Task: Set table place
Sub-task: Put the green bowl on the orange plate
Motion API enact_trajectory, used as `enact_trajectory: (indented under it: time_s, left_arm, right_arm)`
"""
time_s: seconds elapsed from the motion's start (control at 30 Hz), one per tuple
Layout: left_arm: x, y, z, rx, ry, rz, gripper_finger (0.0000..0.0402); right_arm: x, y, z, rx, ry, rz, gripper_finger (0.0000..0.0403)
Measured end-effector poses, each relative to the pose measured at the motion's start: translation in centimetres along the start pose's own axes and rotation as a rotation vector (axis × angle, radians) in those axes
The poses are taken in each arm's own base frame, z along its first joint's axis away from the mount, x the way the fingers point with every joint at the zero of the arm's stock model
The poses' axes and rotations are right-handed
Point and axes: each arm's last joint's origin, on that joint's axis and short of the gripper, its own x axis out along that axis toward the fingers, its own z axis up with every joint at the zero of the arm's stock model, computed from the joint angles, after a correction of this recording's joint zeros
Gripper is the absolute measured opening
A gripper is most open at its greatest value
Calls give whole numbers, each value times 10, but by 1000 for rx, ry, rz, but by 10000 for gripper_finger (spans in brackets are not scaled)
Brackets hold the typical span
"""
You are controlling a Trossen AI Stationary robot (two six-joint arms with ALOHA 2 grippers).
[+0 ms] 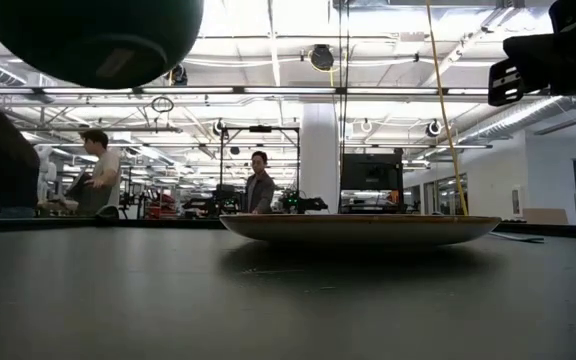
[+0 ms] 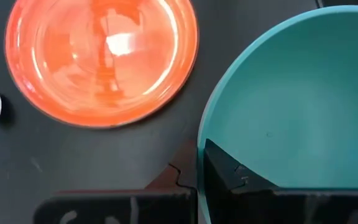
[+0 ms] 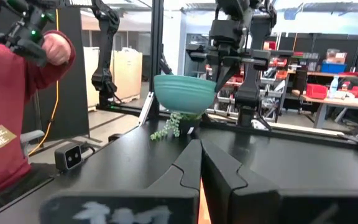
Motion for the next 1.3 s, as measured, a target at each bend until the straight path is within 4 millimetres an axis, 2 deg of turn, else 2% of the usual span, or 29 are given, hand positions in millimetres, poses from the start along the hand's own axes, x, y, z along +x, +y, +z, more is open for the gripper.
enact_trajectory:
  time_s: [0.37, 0.63, 1.03, 1.3]
  left_arm:
    - [-31, 2, -3, 40, -169, 46, 5]
    - [-20, 5, -32, 38, -336, 65, 5]
    - [-11, 12, -92, -94, -428, 103, 5]
    - [2, 19, -107, -145, -474, 93, 5]
  right_arm:
    - [0, 0, 0, 4, 4, 0, 0]
    - [1, 0, -1, 14, 12, 0, 0]
    - [1, 0, -1, 12, 7, -1, 0]
    - [1, 0, 1, 8, -8, -3, 0]
